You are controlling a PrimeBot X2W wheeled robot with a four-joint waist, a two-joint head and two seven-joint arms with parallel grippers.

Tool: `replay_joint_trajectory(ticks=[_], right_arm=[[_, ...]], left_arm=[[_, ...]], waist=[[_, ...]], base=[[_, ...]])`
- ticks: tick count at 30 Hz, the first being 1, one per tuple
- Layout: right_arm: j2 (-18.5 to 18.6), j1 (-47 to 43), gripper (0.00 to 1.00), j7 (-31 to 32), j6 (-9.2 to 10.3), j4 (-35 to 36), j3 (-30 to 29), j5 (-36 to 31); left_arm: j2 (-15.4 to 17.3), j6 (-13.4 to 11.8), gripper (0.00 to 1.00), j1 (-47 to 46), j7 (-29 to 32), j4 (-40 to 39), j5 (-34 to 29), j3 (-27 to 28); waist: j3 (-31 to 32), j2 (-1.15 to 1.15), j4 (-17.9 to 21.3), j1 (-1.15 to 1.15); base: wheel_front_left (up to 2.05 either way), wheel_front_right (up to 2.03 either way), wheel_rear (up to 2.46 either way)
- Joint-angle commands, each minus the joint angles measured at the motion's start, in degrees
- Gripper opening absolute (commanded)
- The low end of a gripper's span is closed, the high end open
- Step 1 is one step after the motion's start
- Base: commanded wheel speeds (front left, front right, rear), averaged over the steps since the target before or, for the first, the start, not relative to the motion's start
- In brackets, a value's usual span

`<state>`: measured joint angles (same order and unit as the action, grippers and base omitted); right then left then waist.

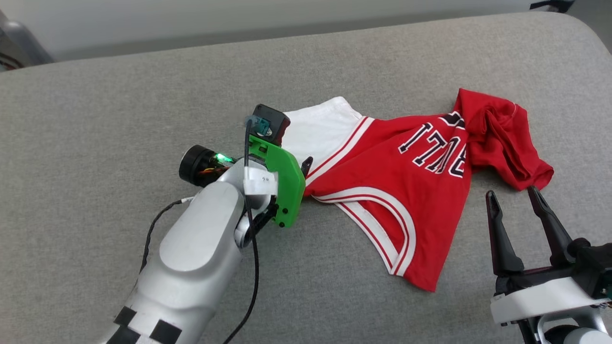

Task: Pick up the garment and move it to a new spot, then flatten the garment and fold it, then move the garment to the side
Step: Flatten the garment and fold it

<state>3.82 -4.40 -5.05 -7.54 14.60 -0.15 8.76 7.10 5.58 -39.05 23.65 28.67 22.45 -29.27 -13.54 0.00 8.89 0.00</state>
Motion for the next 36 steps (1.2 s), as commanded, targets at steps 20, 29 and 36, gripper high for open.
replay_joint_trajectory(ticks=[20, 29, 36], right_arm=[[-0.6, 4.4, 1.00, -4.0, 0.05, -5.9, 1.3, 2.0], [-0.7, 2.9, 1.00, -2.4, 0.05, -6.6, -0.9, 2.3], [-0.7, 1.2, 1.00, -0.4, 0.05, -6.6, -3.9, 2.0]], left_arm=[[0.1, 1.9, 0.00, -9.4, 9.0, 18.2, 0.4, -11.2], [6.3, -1.6, 0.00, -9.3, -4.3, 14.8, 0.6, -7.0], [12.3, -5.9, 0.00, -2.2, -8.0, 7.4, 3.1, -2.6]], waist=[[-6.2, 0.00, 4.1, 0.00], [-1.7, 0.00, 0.7, 0.00], [2.2, 0.00, -3.1, 0.00]], base=[[0.00, 0.00, 0.00], [0.00, 0.00, 0.00], [0.00, 0.00, 0.00]])
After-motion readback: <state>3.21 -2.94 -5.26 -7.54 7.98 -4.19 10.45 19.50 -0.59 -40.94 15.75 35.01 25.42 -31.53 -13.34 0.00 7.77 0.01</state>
